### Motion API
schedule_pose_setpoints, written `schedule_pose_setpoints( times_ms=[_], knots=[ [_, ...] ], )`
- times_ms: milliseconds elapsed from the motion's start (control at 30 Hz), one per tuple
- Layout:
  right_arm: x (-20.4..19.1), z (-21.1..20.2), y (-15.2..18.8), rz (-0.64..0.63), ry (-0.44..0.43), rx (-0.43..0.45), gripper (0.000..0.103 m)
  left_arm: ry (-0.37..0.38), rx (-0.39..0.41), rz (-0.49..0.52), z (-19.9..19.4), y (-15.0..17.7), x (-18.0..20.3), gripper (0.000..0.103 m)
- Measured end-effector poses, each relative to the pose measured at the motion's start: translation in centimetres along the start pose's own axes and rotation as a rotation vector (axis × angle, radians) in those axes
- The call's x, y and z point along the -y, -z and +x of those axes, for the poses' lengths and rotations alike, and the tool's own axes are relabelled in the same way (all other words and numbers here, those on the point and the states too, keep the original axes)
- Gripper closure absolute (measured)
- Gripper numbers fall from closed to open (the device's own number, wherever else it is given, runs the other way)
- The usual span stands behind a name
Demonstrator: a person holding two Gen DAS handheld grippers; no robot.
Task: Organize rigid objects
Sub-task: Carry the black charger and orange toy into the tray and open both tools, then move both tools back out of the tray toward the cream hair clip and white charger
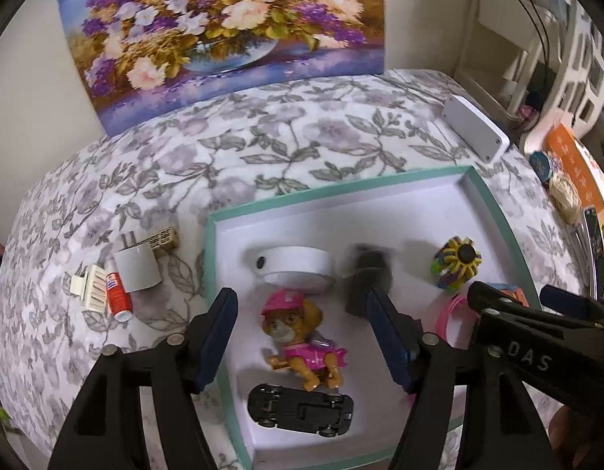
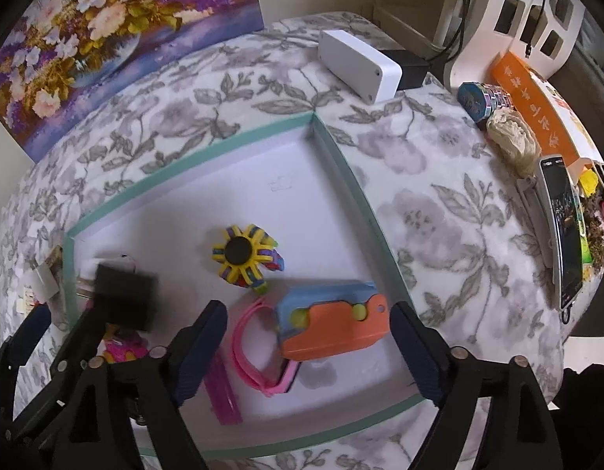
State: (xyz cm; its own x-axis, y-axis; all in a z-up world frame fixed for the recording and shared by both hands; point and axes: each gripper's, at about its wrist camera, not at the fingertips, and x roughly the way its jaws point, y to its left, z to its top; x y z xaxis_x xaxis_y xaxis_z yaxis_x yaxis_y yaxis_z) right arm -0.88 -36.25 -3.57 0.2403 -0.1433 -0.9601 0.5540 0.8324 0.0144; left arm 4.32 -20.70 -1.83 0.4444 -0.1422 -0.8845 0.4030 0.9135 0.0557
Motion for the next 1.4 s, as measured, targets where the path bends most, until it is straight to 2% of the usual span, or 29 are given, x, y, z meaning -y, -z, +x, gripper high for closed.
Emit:
schedule_pose_setpoints(
  times_ms=[133,200,533,733,833,933,1100,1400],
  knots=[
    [-0.5,-0.2,0.1,-0.01,-0.003,0.01,0.012,-0.005,0.004,-0.051,-0.2,-0.1,-1.5,0.028],
    [-0.8,-0.4,0.2,-0.017,0.0,0.02,0.0,-0.018,0.001,-0.08,-0.1,-0.1,-2.4,0.019],
    [-3.2,-1.4,0.5,-0.077,-0.013,0.064,0.0,-0.092,-0.087,-0.264,1.6,0.9,-8.4,0.017],
    [-5.7,-2.7,1.0,-0.134,-0.037,0.108,0.0,-0.152,-0.145,-0.402,2.4,2.0,-12.9,0.017],
    [-7.4,-3.3,1.3,-0.168,-0.061,0.131,0.0,-0.185,-0.148,-0.461,2.2,2.4,-15.0,0.017],
    [-9.1,-4.0,1.7,-0.193,-0.104,0.15,0.0,-0.218,-0.13,-0.489,1.5,2.6,-16.5,0.017],
    [-12.0,-4.4,2.5,-0.236,-0.173,0.158,0.0,-0.231,-0.099,-0.517,0.6,2.8,-18.4,0.017],
    [-16.1,-4.2,3.5,-0.289,-0.182,0.158,0.0,-0.194,-0.09,-0.527,0.4,2.8,-21.1,0.017]
  ],
)
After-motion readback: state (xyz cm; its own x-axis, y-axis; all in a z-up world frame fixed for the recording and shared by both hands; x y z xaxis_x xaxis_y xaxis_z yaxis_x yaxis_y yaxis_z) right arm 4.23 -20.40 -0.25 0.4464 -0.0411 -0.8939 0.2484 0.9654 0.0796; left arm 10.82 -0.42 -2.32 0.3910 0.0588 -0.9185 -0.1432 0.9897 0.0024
